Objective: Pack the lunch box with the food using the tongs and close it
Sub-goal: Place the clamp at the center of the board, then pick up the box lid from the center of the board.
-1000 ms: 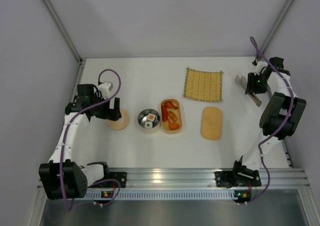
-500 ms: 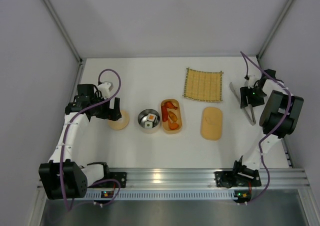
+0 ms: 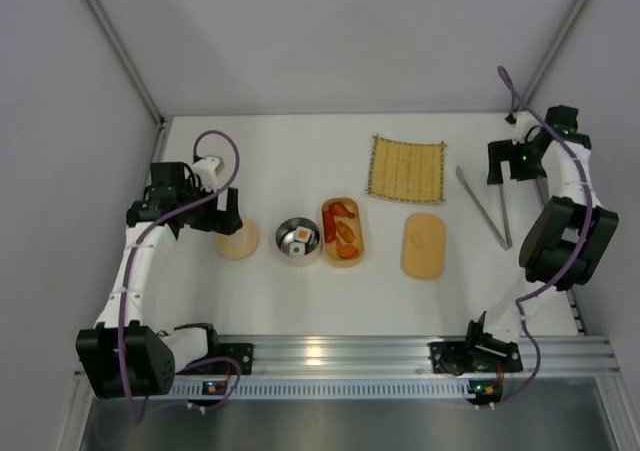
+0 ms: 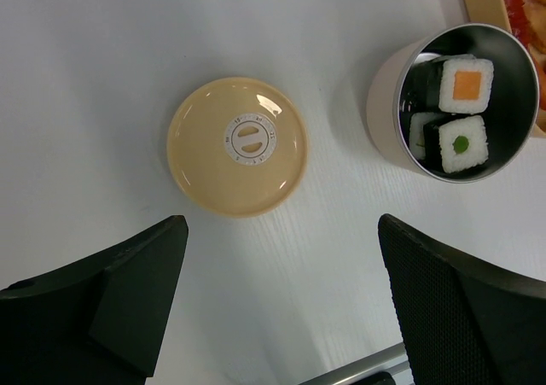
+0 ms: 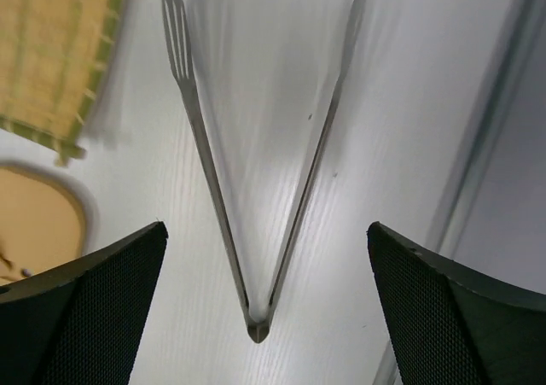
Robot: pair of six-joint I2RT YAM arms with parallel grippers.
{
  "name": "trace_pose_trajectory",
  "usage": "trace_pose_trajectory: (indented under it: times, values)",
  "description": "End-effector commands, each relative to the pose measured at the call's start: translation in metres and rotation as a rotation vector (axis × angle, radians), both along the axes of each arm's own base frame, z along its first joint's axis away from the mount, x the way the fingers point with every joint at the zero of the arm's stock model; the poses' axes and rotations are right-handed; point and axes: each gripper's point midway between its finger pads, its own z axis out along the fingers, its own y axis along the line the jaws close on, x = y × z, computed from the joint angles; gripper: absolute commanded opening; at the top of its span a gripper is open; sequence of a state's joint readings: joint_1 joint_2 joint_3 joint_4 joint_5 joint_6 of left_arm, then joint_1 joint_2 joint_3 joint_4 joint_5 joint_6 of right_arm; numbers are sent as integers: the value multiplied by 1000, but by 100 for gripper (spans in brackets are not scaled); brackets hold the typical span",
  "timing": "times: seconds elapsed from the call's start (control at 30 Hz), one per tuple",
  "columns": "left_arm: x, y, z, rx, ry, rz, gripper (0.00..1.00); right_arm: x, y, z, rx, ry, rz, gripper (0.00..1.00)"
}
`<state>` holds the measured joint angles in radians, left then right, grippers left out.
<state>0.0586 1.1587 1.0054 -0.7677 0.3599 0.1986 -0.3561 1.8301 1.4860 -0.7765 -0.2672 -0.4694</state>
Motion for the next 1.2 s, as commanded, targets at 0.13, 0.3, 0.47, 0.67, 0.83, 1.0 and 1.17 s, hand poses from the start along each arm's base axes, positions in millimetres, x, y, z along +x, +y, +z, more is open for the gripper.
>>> trace_pose_trajectory:
  times: [0.13, 0.3, 0.47, 0.67, 0.83, 1.0, 1.17]
  values:
    - [2, -7, 44, -39, -100, -18, 98, -4, 42, 188, 84, -357, 73, 99]
    - [-5, -7, 47, -33, -104, -23, 98, -38, 83, 205, 152, -388, 163, 99]
    - [-15, -3, 34, 1, -83, -28, 98, -79, 118, 171, 183, -312, 226, 99]
    - [-17, 11, 6, 42, 4, 40, 98, -118, 137, 107, 223, -208, 236, 99]
    - [-4, 27, -27, 103, 97, 97, 98, -127, 145, 96, 248, -187, 244, 99]
    - [7, 38, -58, 91, 207, 112, 86, -127, 148, 89, 267, -166, 246, 99]
    - [21, 58, -78, -23, 314, 161, 68, -128, 152, 84, 289, -154, 251, 99]
